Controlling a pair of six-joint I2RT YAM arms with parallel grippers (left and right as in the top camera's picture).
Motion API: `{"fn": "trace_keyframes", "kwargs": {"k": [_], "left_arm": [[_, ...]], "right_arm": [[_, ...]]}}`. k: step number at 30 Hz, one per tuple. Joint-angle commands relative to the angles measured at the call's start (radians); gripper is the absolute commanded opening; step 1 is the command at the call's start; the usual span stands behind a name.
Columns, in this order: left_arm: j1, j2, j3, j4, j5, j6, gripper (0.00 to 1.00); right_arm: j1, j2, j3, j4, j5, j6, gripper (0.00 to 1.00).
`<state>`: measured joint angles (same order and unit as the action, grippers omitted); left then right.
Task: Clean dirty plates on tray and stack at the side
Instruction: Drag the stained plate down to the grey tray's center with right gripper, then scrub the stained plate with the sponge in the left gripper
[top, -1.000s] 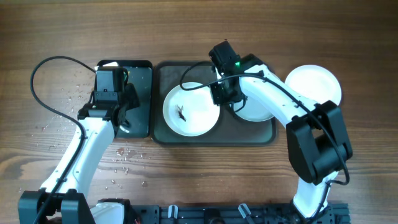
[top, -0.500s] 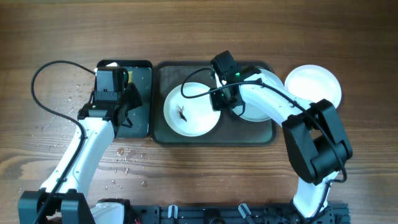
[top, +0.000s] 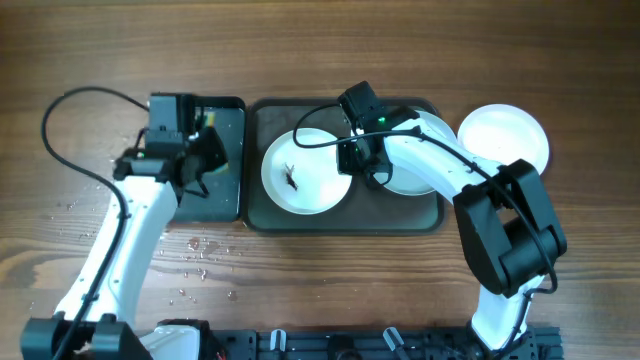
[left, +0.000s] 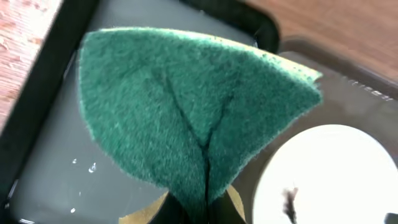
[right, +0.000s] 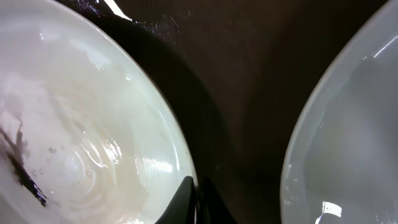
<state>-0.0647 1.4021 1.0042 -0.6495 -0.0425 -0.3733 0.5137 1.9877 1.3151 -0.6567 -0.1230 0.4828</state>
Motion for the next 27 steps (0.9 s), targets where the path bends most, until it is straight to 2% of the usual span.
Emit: {"fn": "trace_keyframes", "kwargs": {"k": [1,5,6,16,19,27], "left_arm": [[-0.003,0.006,0.107,-0.082,0.071,-0.009,0.04],[-0.011,0.051,0.115,-0.064,0.341,-0.005,0.04],[-0.019,0.063,0.115,-0.058,0.363,-0.006,0.04],[-0.213,0.231,0.114,-0.008,0.355,-0.059,0.04],[-0.24,0.276,0.114,-0.007,0.293,-0.103,0.04],[-0.254,0.377,0.114,0.018,0.217,-0.107,0.04]], "right_arm": [[-0.002,0.006,-0.014,0.002,-0.016,0.023,0.04],[-0.002,0.006,-0.014,0.006,-0.035,0.022,0.04],[-0.002,0.006,-0.014,0.006,-0.035,0.021,0.04],[-0.002,0.006,-0.014,0.005,-0.035,0.014,0.04],[-0.002,0.006,-0.014,0.005,-0.035,0.014,0.04],[-0.002,0.006,-0.014,0.005,-0.035,0.014,0.04]]}}
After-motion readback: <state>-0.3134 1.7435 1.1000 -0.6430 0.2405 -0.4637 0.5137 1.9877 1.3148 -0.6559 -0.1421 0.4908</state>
